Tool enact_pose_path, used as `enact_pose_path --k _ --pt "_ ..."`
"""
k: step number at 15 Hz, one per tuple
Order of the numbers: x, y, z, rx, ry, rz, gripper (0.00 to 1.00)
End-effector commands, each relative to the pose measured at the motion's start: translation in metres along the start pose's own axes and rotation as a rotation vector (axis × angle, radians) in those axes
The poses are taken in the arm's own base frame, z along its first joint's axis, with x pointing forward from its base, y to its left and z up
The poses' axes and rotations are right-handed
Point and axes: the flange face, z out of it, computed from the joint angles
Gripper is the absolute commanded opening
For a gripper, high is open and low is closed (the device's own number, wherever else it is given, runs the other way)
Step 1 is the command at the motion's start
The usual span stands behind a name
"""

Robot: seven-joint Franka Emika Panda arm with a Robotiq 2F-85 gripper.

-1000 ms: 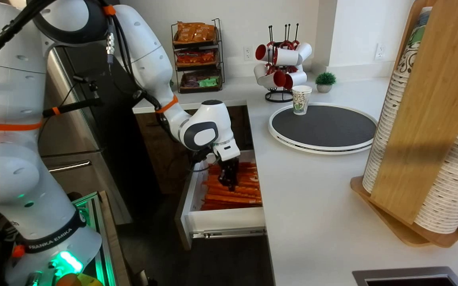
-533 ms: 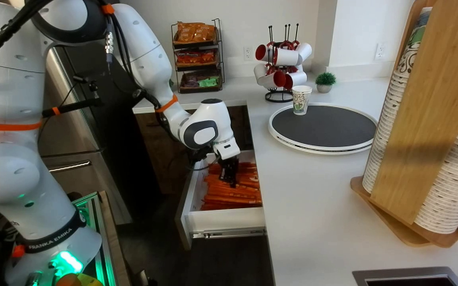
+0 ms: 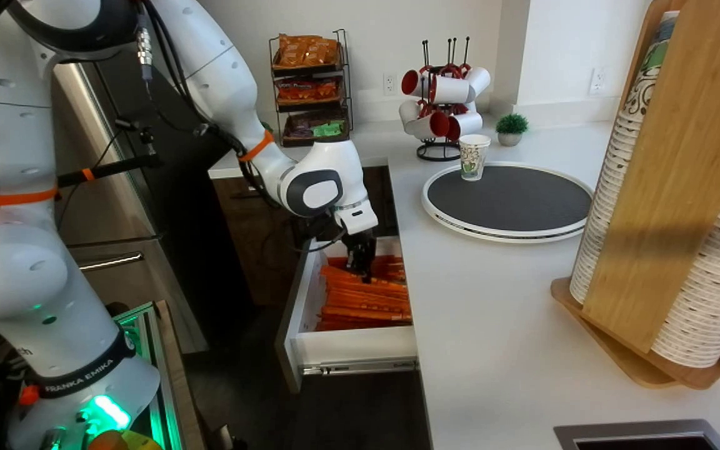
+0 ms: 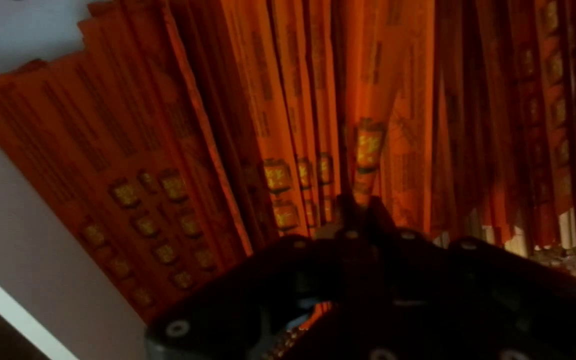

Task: Remove an orange object from the drawer and put it on the grey tray

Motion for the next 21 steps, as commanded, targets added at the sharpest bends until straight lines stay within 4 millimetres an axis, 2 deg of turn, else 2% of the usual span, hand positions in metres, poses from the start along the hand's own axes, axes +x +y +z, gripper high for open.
enact_pose_path --k 1,5,8,14,17,20,21 --pt "-0.011 0.006 -0.032 -0.076 -0.073 0.048 0.02" --pt "-0.020 0.005 -0.064 -0.154 -0.157 0.106 0.02" --pt "-0.019 0.002 -0.091 -0.170 -0.142 0.128 0.02" --pt "0.020 -0.020 -0.138 -0.118 0.108 0.060 0.02" --pt "0.033 -0.039 -0.160 -0.064 0.233 0.008 0.02" --pt "0.059 -0.055 -0.180 0.022 0.318 -0.043 0.02" --pt "0.046 -0.047 -0.177 -0.015 0.276 -0.033 0.07"
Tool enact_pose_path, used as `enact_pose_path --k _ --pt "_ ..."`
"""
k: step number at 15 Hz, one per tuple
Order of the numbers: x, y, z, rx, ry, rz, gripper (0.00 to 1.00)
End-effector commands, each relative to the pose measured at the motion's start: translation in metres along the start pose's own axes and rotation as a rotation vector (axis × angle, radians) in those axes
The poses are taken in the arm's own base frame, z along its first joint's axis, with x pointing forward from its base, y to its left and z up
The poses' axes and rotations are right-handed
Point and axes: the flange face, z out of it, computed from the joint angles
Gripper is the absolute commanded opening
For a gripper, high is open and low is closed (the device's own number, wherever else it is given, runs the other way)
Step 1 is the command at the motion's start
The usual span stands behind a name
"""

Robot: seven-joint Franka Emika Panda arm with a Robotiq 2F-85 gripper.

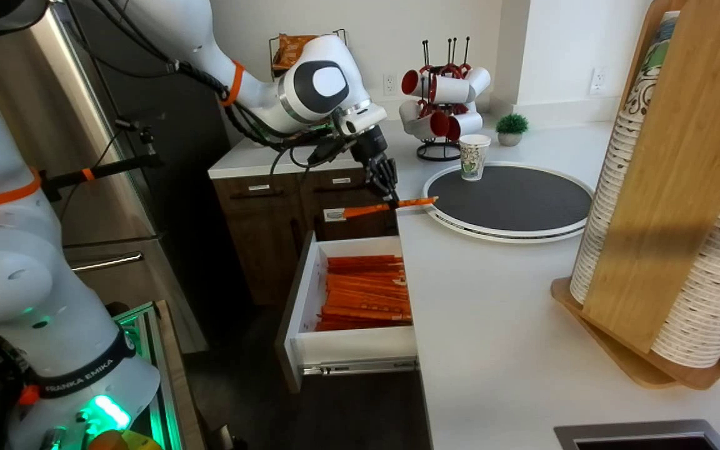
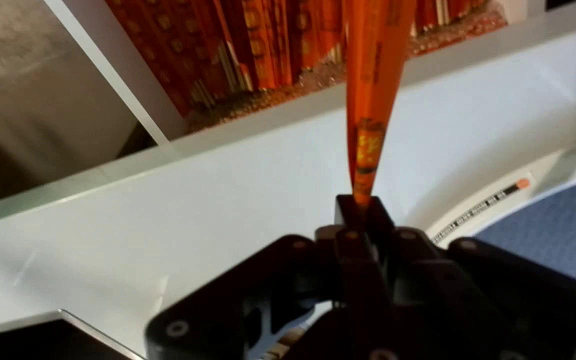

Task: Remove an orange object from the drawer and put it on the grey tray

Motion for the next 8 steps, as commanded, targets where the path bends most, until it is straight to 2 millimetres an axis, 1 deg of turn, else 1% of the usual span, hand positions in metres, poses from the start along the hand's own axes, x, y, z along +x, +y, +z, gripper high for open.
enact_pose_path --k 1,2,4,5,6,7,8 --pt "0.008 -0.003 -0.004 0.018 0.015 0.001 0.07" --pt "0.013 -0.003 -0.005 0.025 0.024 0.005 0.07" --pt "0.015 -0.004 -0.004 0.026 0.027 0.006 0.07" --pt "0.014 -0.004 -0.003 0.026 0.027 0.004 0.02" --pt "0.019 -0.009 0.001 0.036 0.032 0.010 0.02" --pt "0.030 -0.015 0.003 0.038 0.069 0.004 0.02" --pt "0.046 -0.024 0.003 0.049 0.113 0.002 0.02"
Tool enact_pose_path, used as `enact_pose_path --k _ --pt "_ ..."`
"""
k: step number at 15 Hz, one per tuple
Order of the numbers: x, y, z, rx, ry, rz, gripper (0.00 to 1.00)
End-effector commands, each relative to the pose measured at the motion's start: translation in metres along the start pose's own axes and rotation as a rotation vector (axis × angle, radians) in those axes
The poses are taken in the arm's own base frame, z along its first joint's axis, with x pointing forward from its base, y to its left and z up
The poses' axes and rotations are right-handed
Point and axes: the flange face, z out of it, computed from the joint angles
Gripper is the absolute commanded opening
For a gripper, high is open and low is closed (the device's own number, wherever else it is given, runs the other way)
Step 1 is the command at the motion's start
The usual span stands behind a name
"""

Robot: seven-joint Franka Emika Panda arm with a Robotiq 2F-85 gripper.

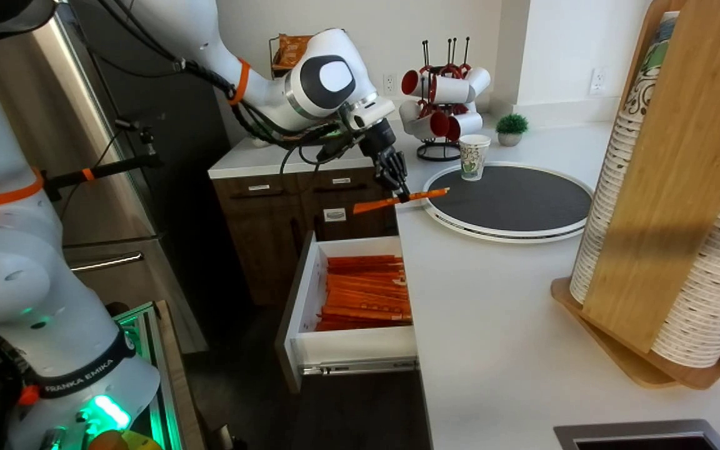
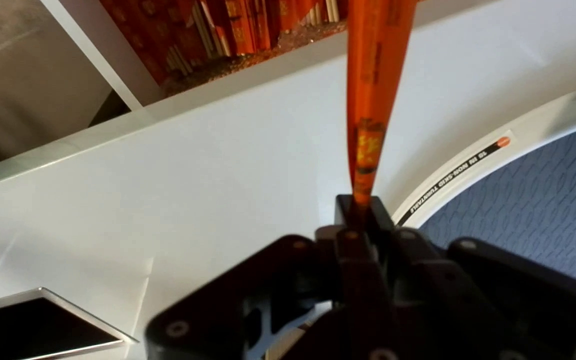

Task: Remove an orange object from the drawer and put it on the grey tray

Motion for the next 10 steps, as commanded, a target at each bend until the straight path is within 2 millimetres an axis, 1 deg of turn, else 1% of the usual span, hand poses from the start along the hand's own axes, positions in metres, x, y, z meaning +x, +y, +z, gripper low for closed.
enact_pose_path --k 1,2,4,5,7,10 --pt "0.043 -0.024 0.009 0.031 0.115 0.002 0.02" --pt "0.061 -0.031 0.014 0.040 0.145 0.012 0.02" --pt "0.089 -0.045 0.024 0.068 0.175 0.047 0.02" --pt "0.099 -0.052 0.028 0.086 0.206 0.069 0.02" --pt "0.112 -0.068 0.038 0.143 0.209 0.132 0.02" --pt "0.119 -0.091 0.057 0.249 0.215 0.251 0.02"
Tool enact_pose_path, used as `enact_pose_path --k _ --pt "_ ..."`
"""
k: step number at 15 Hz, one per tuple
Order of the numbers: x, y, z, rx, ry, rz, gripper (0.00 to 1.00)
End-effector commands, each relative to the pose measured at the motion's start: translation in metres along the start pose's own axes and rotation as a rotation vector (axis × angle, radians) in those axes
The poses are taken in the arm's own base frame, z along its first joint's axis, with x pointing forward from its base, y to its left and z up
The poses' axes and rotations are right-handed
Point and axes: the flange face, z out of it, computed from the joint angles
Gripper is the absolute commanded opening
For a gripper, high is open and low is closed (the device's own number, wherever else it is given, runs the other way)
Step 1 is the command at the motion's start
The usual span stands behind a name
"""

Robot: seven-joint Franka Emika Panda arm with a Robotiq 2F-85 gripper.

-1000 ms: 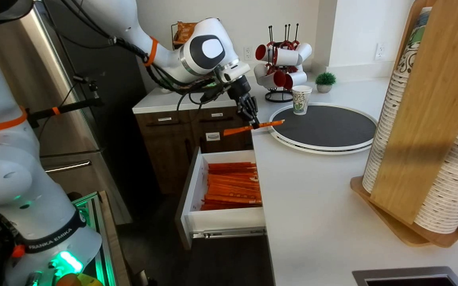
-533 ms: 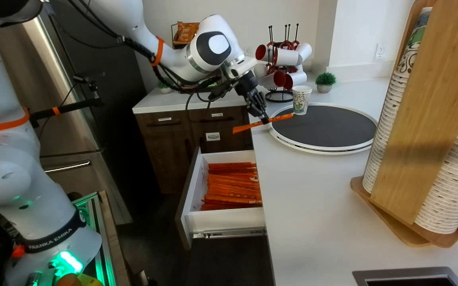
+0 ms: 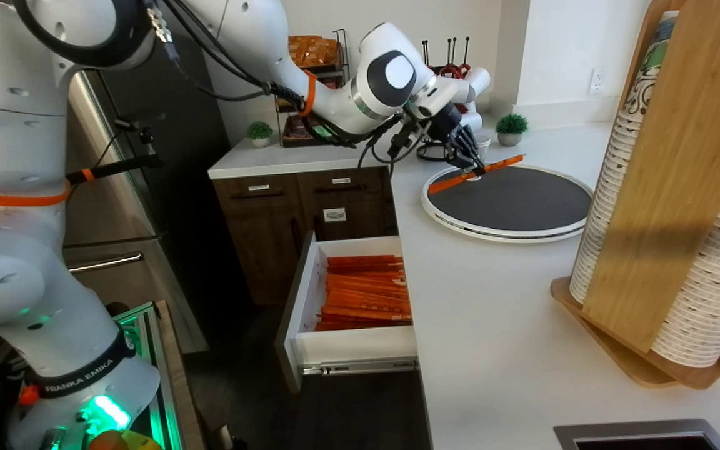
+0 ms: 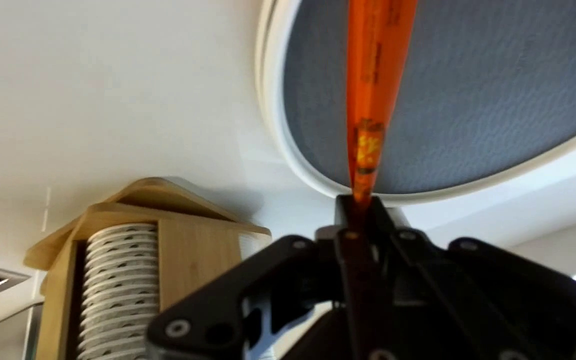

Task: Remove an orange object from the drawer and put it on the grey tray

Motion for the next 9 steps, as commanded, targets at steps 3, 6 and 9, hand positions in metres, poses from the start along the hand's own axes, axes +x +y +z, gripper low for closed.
enact_pose_path --k 3,6,9 --pt "-0.010 -0.032 0.051 0.112 -0.007 0.232 0.02" --pt "-0.024 -0.036 0.074 0.130 -0.036 0.285 0.02" --pt "-0.038 -0.038 0.094 0.129 -0.062 0.303 0.02"
